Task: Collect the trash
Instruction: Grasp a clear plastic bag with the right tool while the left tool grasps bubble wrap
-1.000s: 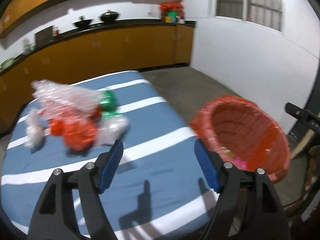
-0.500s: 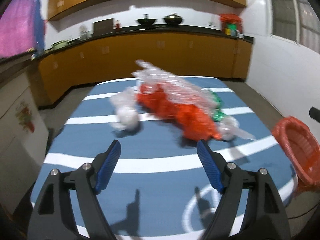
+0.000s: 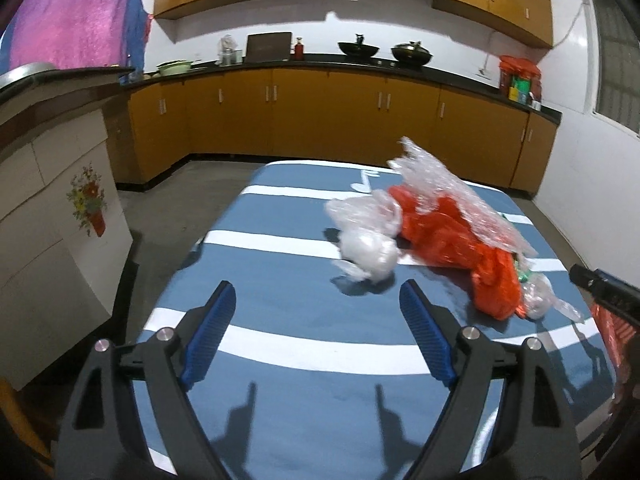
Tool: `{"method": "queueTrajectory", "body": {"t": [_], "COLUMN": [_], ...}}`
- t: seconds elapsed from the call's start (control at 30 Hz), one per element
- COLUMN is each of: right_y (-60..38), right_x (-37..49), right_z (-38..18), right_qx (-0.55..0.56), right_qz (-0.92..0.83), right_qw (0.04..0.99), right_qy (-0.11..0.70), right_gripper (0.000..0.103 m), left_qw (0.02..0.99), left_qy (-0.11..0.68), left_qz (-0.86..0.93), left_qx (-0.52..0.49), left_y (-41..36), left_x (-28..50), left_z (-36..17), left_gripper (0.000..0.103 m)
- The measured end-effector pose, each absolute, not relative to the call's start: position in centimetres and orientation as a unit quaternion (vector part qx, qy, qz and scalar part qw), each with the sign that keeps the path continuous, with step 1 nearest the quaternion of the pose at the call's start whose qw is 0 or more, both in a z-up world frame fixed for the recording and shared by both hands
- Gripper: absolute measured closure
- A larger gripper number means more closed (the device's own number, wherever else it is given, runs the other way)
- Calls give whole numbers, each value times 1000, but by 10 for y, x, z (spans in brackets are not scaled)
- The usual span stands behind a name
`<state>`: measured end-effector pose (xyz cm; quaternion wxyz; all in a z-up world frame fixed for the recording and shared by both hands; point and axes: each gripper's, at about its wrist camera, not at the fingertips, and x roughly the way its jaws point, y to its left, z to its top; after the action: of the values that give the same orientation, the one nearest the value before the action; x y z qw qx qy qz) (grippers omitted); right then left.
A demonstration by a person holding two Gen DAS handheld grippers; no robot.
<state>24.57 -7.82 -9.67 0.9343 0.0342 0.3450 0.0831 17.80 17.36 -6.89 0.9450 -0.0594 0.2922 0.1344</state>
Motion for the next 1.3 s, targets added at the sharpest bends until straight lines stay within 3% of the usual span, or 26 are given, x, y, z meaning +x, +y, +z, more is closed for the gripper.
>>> {"method": "queueTrajectory", "body": {"t": [0.17, 0.5, 1.1, 1.3], "right_y": [-66, -57, -78, -93], "right_x": [259, 271, 250, 239], "right_z": [-106, -127, -133, -132], "right_qx": [26, 3, -14, -18], "right_qz": [84, 81, 79, 71], "right_qw": [929, 914, 914, 916], "right_qy": [359, 397, 398, 395], "right_gripper": [43, 56, 72, 72], "left_qw": [943, 942, 950, 948], "left_qy": [293, 296, 295, 303], "left_qz": [142, 134, 43, 4], "left_qx": [-68, -77, -95, -101], "left_y": [189, 192, 143, 115], "left_x": [179, 183, 231, 271], "left_z": [-71, -72, -50, -43], "left_gripper": [20, 20, 21, 31]}}
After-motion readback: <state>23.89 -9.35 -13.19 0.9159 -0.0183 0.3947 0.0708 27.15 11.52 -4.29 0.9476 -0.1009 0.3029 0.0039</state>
